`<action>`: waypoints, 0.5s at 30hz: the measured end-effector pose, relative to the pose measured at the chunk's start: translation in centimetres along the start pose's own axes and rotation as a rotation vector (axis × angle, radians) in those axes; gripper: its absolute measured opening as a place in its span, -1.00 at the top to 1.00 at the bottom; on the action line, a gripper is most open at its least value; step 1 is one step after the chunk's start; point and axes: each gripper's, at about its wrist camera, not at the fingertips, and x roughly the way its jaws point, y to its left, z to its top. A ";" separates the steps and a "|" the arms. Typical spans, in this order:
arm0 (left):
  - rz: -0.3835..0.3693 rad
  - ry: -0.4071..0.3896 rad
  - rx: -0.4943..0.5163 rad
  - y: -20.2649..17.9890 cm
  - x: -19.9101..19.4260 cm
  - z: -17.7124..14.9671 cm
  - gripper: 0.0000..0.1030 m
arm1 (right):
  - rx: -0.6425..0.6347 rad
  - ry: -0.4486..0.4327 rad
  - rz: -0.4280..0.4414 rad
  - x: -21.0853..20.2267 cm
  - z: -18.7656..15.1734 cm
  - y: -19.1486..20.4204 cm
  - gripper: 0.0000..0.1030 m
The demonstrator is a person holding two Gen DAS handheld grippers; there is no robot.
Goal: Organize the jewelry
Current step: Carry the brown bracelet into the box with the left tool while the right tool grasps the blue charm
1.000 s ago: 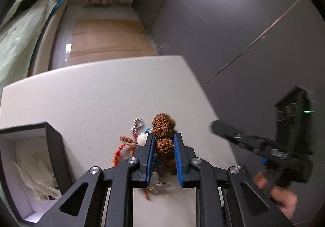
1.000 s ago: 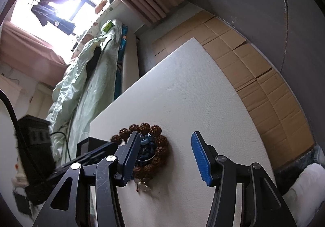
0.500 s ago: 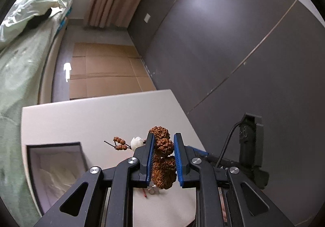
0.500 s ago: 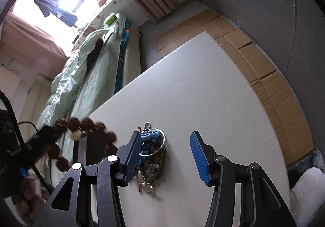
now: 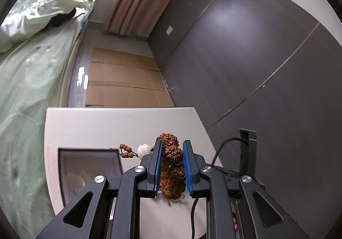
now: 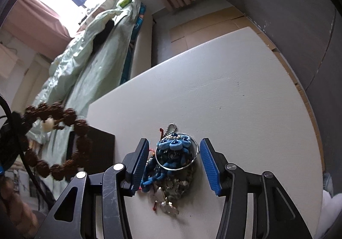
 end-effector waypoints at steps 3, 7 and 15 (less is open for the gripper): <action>0.001 -0.002 -0.033 1.2 -0.4 -0.3 0.62 | -0.005 0.022 -0.028 1.0 0.1 0.2 -0.01; 0.002 -0.010 -0.053 1.9 -1.0 -0.3 0.62 | -0.023 0.048 -0.046 2.2 0.0 0.8 0.12; 0.013 -0.027 -0.066 3.0 -2.3 -0.8 0.62 | -0.062 0.004 -0.039 0.8 -0.3 2.0 0.49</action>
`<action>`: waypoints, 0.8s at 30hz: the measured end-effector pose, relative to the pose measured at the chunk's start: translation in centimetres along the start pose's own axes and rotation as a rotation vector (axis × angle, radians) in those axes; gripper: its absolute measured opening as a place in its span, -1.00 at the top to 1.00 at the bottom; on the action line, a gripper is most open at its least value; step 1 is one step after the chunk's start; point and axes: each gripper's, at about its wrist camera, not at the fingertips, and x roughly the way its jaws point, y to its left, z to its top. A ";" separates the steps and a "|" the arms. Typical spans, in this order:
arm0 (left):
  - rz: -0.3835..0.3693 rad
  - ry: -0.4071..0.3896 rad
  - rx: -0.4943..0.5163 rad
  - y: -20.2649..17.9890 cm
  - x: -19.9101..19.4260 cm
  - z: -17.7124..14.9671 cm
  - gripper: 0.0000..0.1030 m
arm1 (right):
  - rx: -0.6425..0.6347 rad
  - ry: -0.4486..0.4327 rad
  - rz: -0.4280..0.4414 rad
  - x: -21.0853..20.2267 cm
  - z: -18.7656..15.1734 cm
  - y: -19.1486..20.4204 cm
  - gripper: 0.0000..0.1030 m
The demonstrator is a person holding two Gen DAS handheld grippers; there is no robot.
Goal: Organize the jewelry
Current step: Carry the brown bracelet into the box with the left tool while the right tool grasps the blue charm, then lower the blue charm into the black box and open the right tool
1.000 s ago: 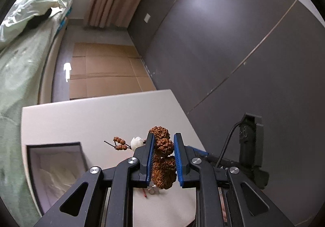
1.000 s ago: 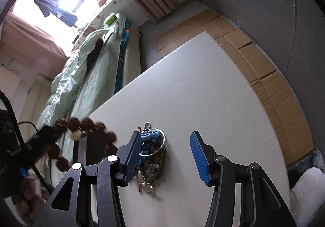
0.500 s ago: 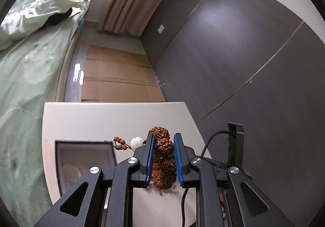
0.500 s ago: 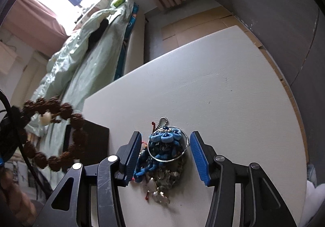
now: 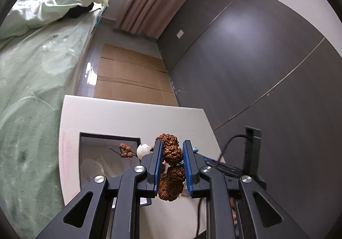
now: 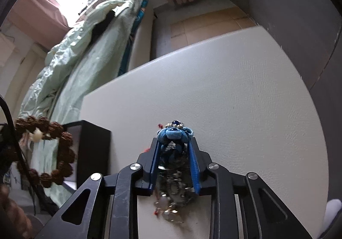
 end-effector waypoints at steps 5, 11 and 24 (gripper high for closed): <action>0.013 -0.022 -0.008 0.7 -1.3 -0.3 0.62 | -0.033 -0.065 -0.001 -2.2 -0.1 1.4 0.51; 0.037 -0.043 -0.029 1.8 -2.7 -0.7 0.62 | -0.087 -0.158 -0.038 -4.9 -0.5 3.3 0.51; 0.012 -0.026 -0.113 4.3 -2.6 -1.0 0.56 | -0.131 -0.251 0.100 -7.5 -1.2 8.0 0.51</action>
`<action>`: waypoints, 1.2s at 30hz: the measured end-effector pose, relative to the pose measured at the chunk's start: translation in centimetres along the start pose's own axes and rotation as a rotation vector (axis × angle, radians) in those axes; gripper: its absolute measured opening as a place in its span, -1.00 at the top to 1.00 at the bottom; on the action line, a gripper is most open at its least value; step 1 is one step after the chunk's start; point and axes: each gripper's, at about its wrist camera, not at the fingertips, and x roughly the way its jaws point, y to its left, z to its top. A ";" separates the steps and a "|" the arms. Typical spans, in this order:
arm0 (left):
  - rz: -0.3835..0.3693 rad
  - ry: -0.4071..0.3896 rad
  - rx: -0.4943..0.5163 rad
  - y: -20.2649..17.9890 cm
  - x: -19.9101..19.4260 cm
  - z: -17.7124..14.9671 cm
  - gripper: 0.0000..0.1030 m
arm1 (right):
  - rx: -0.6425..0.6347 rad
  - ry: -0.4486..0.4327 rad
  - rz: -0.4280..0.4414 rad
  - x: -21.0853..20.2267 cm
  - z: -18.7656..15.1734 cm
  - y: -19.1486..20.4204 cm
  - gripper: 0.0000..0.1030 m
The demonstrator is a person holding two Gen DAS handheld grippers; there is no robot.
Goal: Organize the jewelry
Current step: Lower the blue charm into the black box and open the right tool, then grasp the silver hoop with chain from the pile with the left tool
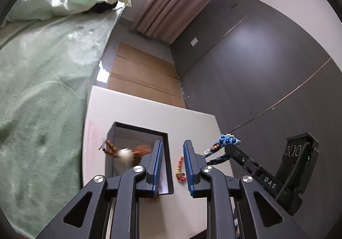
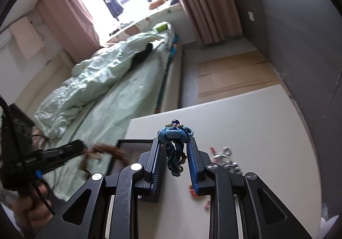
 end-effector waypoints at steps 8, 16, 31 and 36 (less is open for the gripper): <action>0.044 -0.023 -0.016 0.7 -1.0 0.3 0.35 | -0.001 0.008 0.115 1.8 -0.7 3.0 0.51; 0.062 -0.080 -0.034 1.5 -2.5 0.5 -0.38 | -0.001 0.081 0.221 4.5 -1.3 5.2 0.40; 0.058 -0.022 0.037 -1.0 -0.1 -0.6 -0.41 | 0.066 0.079 0.114 2.0 -1.2 -0.1 -0.18; 0.052 -0.003 0.076 -2.4 1.2 -1.0 -0.41 | 0.097 0.093 0.069 0.9 -1.2 -3.0 -0.17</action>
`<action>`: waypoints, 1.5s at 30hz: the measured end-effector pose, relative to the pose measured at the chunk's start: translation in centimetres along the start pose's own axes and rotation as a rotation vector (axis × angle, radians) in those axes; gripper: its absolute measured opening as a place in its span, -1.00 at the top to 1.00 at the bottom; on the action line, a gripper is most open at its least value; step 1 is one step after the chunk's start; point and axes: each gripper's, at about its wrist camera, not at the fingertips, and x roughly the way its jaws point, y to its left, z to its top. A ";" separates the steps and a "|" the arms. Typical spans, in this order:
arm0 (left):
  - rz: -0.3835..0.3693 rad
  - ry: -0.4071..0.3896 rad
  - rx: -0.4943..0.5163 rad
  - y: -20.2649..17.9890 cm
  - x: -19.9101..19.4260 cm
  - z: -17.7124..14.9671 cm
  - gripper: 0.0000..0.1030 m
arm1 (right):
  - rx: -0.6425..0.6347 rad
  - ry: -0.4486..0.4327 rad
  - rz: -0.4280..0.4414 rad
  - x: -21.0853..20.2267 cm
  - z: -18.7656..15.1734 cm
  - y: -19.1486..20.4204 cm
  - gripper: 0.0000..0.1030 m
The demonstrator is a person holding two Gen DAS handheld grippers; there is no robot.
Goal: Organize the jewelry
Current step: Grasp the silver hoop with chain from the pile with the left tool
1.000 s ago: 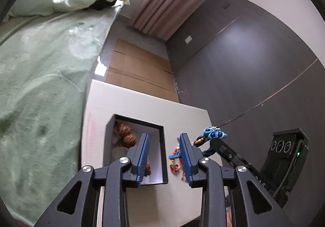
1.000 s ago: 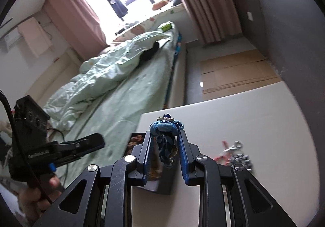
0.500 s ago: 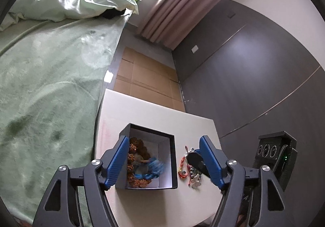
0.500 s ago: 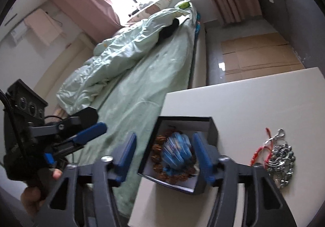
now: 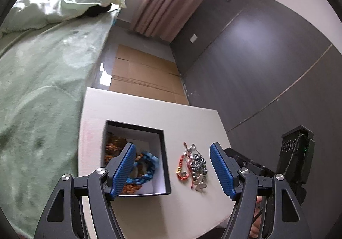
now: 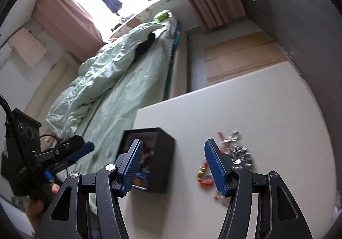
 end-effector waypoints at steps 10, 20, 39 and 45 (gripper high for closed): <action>-0.008 0.030 0.059 -2.6 2.7 -0.6 -0.41 | 0.058 0.034 -0.054 -1.5 -0.3 -4.5 -0.17; -0.001 0.119 0.196 -7.7 7.8 -2.0 -0.41 | 0.157 0.026 -0.096 -2.8 -0.2 -8.7 -0.17; 0.148 0.283 0.287 -9.3 18.5 -3.3 -0.41 | 0.271 -0.005 -0.120 -4.6 -0.1 -13.7 0.03; 0.206 0.311 0.301 -8.5 20.1 -3.9 -0.41 | 0.275 -0.005 -0.114 -4.6 0.0 -13.9 0.03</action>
